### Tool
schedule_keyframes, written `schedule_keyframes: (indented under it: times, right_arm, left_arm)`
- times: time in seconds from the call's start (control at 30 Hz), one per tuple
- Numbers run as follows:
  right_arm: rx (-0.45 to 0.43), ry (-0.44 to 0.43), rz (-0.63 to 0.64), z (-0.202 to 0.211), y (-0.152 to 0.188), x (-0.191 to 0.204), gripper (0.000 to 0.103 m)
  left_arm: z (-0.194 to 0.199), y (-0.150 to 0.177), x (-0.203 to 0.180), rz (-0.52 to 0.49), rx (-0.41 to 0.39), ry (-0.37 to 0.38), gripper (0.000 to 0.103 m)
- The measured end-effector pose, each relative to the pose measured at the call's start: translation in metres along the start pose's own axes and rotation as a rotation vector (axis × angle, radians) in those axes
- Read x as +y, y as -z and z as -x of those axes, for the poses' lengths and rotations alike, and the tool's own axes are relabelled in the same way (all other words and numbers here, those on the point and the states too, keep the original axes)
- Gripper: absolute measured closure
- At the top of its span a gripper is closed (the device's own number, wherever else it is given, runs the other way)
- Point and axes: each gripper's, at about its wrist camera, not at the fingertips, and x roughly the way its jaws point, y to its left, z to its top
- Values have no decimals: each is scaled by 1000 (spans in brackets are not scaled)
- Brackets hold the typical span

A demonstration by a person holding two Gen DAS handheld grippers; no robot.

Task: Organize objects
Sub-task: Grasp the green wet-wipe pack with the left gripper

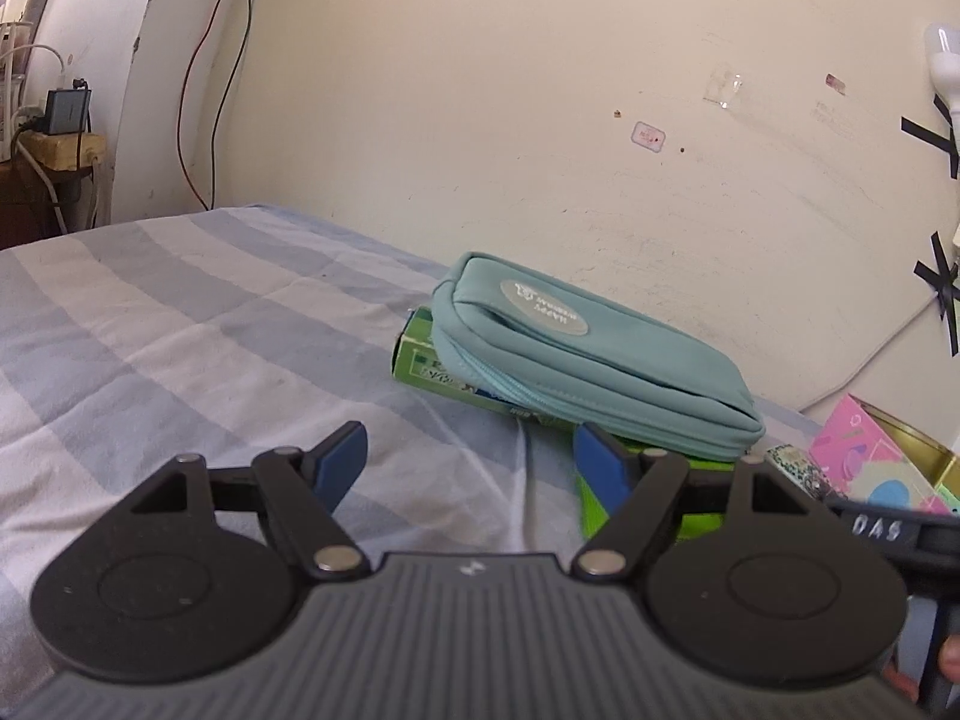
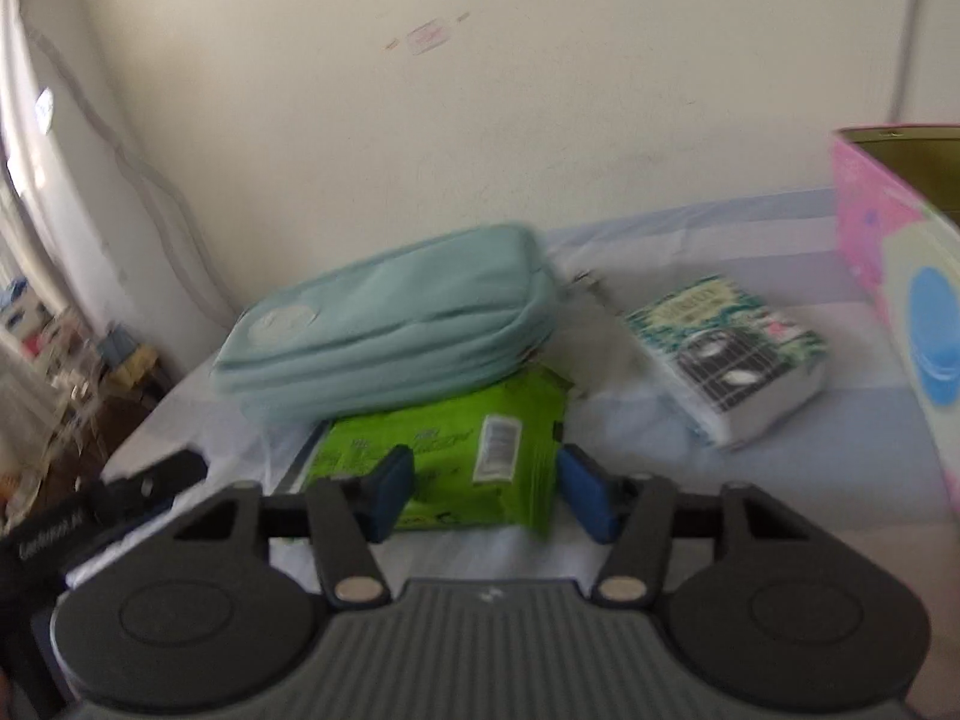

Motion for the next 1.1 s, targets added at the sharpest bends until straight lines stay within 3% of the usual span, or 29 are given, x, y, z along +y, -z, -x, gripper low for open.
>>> schedule_keyframes:
  times: [0.2,0.57,0.73,0.83,0.9,1.0,1.1]
  right_arm:
    - [-12,-38,-22,14,13,0,78]
    - [-28,-38,-35,79,50,-2,81]
    - [-87,49,11,129,81,-2,81]
    - [-112,98,43,149,92,-7,78]
    - [-132,100,-6,156,93,-16,67]
    - [-150,119,-52,160,91,-22,62]
    - [-136,122,-37,156,88,-20,59]
  left_arm:
    - [0,1,1,10,4,1,25]
    - [6,6,-20,-136,-3,69,26]
    - [16,14,-37,-218,44,181,28]
    - [24,22,-46,-167,110,326,35]
    - [24,26,-55,-134,163,405,36]
    - [21,33,-71,-104,257,499,39]
    - [22,45,-87,-173,310,488,41]
